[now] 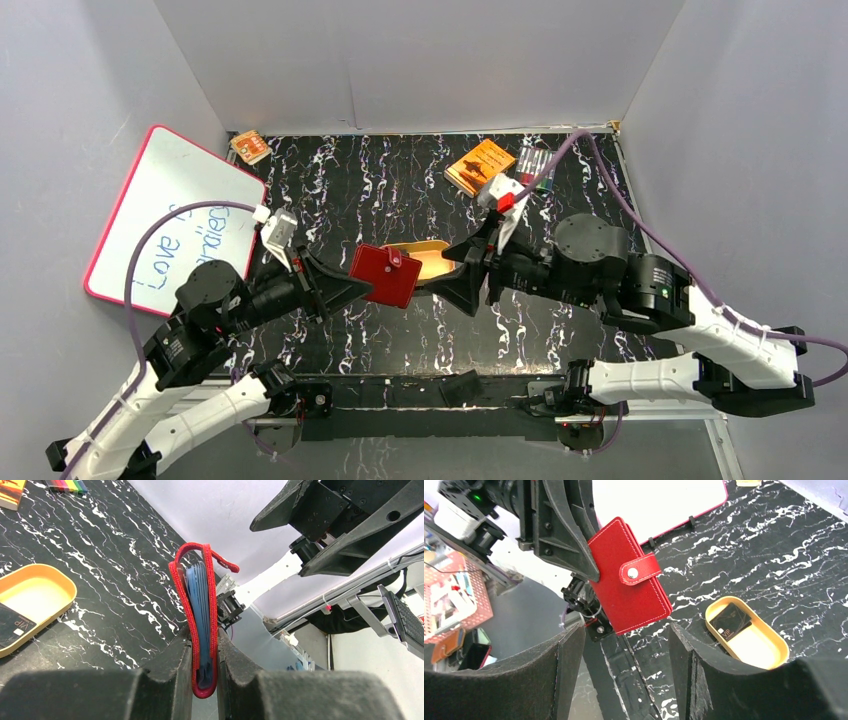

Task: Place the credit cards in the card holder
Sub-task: Close the card holder at the center of the board.

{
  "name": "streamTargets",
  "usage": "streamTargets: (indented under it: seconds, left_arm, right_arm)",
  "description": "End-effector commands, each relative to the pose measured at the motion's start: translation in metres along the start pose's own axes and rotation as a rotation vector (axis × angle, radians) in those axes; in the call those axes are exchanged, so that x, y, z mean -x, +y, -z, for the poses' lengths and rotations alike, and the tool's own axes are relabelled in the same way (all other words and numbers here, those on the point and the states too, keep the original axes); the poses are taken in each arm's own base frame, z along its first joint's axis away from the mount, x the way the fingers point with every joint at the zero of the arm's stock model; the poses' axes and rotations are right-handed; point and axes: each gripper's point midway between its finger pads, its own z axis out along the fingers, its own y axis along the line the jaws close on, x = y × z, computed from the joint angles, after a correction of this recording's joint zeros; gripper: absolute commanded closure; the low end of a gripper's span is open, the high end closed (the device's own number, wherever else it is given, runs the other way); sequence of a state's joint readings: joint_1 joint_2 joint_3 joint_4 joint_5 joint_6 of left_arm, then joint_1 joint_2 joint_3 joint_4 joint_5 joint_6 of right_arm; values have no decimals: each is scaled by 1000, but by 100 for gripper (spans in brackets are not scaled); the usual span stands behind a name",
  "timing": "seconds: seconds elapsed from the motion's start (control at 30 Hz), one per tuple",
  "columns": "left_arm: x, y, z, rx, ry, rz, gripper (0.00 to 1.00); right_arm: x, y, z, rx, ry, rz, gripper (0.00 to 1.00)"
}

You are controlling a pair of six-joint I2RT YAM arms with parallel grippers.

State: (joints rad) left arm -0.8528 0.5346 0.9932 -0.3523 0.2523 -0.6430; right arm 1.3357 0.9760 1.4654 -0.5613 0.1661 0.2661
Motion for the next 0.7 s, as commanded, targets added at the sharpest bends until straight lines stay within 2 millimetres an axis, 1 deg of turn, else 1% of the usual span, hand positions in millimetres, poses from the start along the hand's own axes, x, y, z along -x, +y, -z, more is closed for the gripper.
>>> streamTargets:
  seconds: [0.0, 0.1, 0.3, 0.4, 0.47, 0.57, 0.67]
  left_arm:
    - [11, -14, -2, -24, 10, 11, 100]
    - [13, -12, -9, 21, 53, 43, 100]
    - [18, -19, -12, 11, 61, 74, 100]
    - [20, -20, -12, 14, 59, 70, 100]
    - [19, -19, -12, 17, 65, 68, 100]
    - [18, -18, -12, 20, 70, 66, 100]
    - [17, -16, -13, 24, 73, 65, 100]
  right_arm:
    - [7, -3, -15, -33, 44, 70, 30]
    - [0, -7, -31, -63, 124, 105, 32]
    - [9, -11, -42, -96, 110, 141, 42]
    - [11, -13, -42, -109, 105, 145, 48]
    - [14, -16, -41, -126, 92, 144, 50]
    - [18, -27, -35, -186, 70, 146, 50]
    - [20, -30, -33, -204, 60, 148, 50]
